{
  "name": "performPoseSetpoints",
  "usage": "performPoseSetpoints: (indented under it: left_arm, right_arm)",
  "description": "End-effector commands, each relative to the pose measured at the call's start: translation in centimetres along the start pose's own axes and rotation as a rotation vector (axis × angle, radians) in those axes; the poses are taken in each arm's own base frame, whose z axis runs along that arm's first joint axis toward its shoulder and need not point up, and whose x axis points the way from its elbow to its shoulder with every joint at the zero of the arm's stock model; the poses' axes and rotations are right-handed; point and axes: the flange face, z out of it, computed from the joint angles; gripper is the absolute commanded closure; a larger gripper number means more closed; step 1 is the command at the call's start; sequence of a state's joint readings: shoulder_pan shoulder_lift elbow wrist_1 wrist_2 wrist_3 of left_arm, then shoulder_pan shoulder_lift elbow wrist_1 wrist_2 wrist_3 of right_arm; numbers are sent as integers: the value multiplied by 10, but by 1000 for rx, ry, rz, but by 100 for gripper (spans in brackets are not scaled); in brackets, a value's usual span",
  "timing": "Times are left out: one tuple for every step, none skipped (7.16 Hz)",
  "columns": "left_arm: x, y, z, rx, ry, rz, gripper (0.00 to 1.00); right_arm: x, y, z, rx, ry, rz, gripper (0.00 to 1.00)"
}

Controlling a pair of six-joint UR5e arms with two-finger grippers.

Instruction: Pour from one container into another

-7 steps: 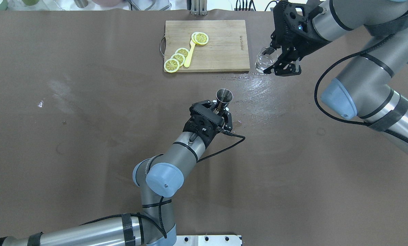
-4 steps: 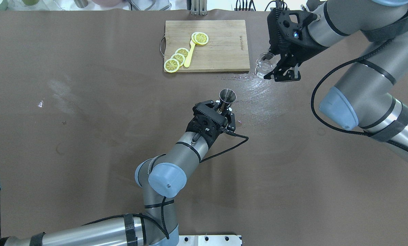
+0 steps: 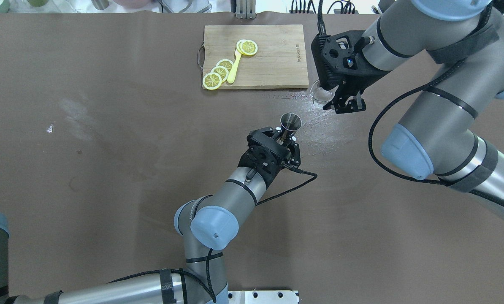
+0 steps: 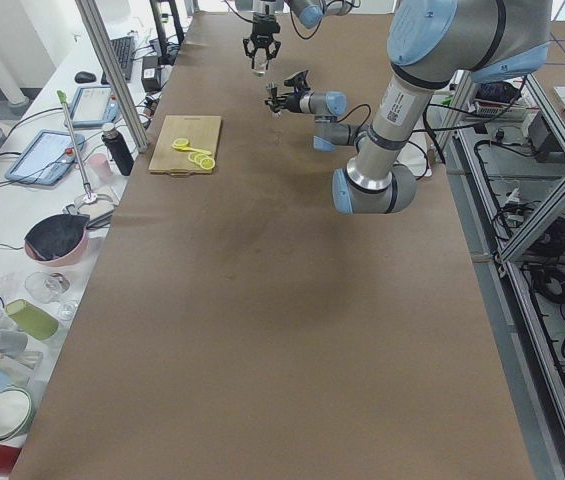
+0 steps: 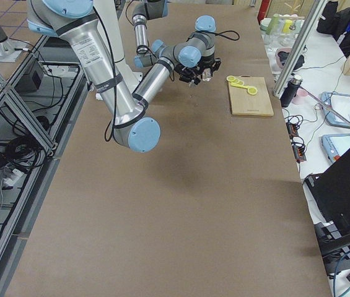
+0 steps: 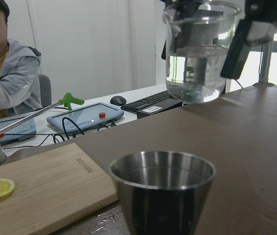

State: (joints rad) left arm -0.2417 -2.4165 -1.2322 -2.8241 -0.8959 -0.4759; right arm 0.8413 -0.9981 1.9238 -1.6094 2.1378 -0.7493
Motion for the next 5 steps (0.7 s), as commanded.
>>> performPoseSetpoints:
  left_arm:
    - [3,-3,1,2,4,-2,100]
    - [5,-8,1,9,5,-6,100]
    - [7,-10,2,11,6,-8,100]
    - [7,-11,2,12,7,-9,100]
    - [7,-11,2,12,7,-9,100]
  right_arm:
    - [-8,-13,-4,-36,-22,-44,100]
    - [-12,-12,-8,-45,-33,-39,100]
    - [-15,-9,-15,-52,-41,-46,100]
    - [-18,-9,-25,-70,-55,-37,100]
    - [-19,-5,-31,-88,-67,-33,100]
